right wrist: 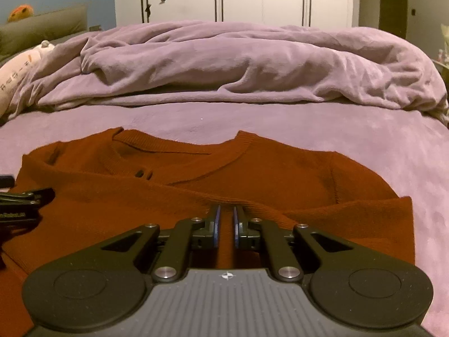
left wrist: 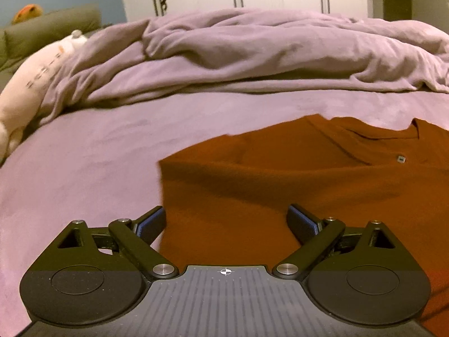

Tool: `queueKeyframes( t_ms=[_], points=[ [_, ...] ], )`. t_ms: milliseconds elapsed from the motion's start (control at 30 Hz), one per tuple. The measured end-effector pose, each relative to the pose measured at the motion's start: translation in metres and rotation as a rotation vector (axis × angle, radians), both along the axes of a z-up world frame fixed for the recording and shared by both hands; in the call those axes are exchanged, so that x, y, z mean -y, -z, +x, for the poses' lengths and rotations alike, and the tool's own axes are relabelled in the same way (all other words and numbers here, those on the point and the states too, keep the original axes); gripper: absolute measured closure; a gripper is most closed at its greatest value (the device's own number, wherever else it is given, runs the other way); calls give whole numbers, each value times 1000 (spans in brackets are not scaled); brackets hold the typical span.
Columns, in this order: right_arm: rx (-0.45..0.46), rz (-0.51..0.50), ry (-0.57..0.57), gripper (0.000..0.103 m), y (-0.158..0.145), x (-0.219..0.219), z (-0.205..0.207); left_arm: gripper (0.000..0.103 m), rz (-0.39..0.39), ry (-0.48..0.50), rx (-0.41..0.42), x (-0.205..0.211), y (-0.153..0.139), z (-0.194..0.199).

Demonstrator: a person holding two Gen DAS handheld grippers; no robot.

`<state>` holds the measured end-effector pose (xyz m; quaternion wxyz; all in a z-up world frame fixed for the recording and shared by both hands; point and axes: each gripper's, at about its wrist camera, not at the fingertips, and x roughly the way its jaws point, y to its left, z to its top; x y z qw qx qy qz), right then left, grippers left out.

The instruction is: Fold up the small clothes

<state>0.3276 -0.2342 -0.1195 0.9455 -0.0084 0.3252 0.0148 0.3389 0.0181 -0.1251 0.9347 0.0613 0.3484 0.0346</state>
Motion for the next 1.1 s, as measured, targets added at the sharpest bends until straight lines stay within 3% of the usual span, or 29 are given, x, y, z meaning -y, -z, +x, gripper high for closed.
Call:
queueKeyframes(
  t_ms=[100, 200, 267, 367, 500, 633, 800, 933, 1033, 1100],
  points=[
    [-34, 13, 20, 95, -11, 5, -22, 6, 13, 19, -9, -11, -7, -18],
    [-84, 126, 67, 94, -12, 30, -56, 6, 36, 31, -22, -22, -5, -33],
    [-68, 173, 93, 94, -11, 48, -84, 6, 19, 13, -21, -31, -7, -43],
    [-63, 160, 157, 94, -18, 68, -120, 6, -8, -14, -29, -36, -12, -60],
    [-76, 311, 172, 85, -25, 88, -149, 7, 3, 0, -41, -31, -21, -81],
    [-69, 478, 184, 83, -35, 96, -147, 7, 5, 17, -64, -25, -26, -93],
    [-67, 693, 258, 83, -25, 107, -119, 7, -68, -3, -61, -27, -36, -88],
    [-120, 761, 371, 83, -3, 118, -96, 7, -34, 10, -83, -24, -29, -80],
    [-136, 818, 405, 95, 10, 125, -86, 7, -24, 16, -103, -22, -22, -79],
    [-126, 798, 394, 97, 9, 125, -83, 7, -25, 17, -108, -24, -18, -80]
  ],
)
